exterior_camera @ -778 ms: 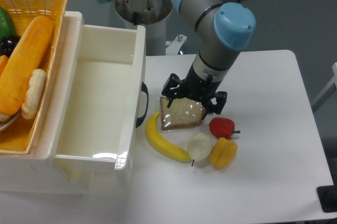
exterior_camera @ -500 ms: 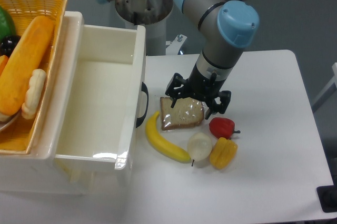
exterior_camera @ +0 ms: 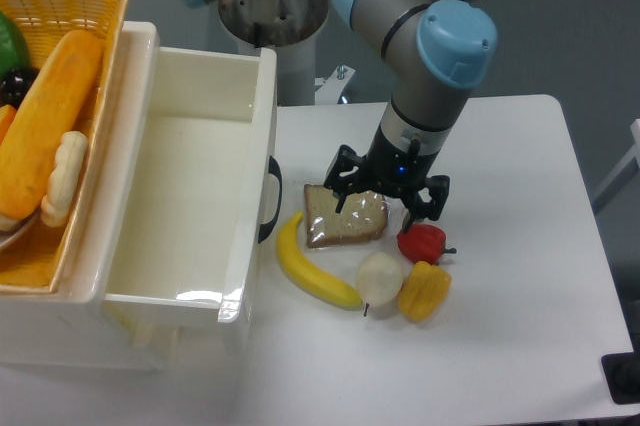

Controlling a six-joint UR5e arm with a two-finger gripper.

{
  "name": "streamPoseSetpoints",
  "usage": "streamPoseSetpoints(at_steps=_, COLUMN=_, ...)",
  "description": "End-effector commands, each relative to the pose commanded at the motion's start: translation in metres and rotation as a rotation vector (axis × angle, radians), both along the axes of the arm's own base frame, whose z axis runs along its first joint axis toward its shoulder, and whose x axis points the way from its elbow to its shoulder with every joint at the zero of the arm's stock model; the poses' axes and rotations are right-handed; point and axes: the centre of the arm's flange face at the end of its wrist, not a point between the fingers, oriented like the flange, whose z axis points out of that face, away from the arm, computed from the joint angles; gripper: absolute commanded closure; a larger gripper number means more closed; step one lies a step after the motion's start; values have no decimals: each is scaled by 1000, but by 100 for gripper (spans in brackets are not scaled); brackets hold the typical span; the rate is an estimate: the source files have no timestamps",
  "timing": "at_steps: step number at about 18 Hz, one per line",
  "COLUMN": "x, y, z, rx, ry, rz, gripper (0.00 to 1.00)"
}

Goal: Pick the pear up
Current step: 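Lift the open gripper off the bagged sandwich and move toward the pear, then lower the open gripper down over the pale pear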

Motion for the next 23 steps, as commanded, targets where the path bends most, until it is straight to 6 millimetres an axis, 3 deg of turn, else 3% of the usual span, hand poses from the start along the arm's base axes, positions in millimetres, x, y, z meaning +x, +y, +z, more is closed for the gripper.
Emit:
streamPoseSetpoints(at_steps=6, x=-18, y=11, z=-27, rx=20, ry=69, rz=-63, gripper=0)
streamPoseSetpoints(at_steps=12, x=-29, y=14, z=-62, rx=-70, ry=92, rz=-171, gripper=0)
streamPoseSetpoints(at_steps=17, x=-19, y=17, z=-97, rx=-145, ry=69, rz=-244, gripper=0)
streamPoseSetpoints(at_steps=23, x=-12, y=24, z=-124, rx=-168, ry=28, rz=-259, gripper=0)
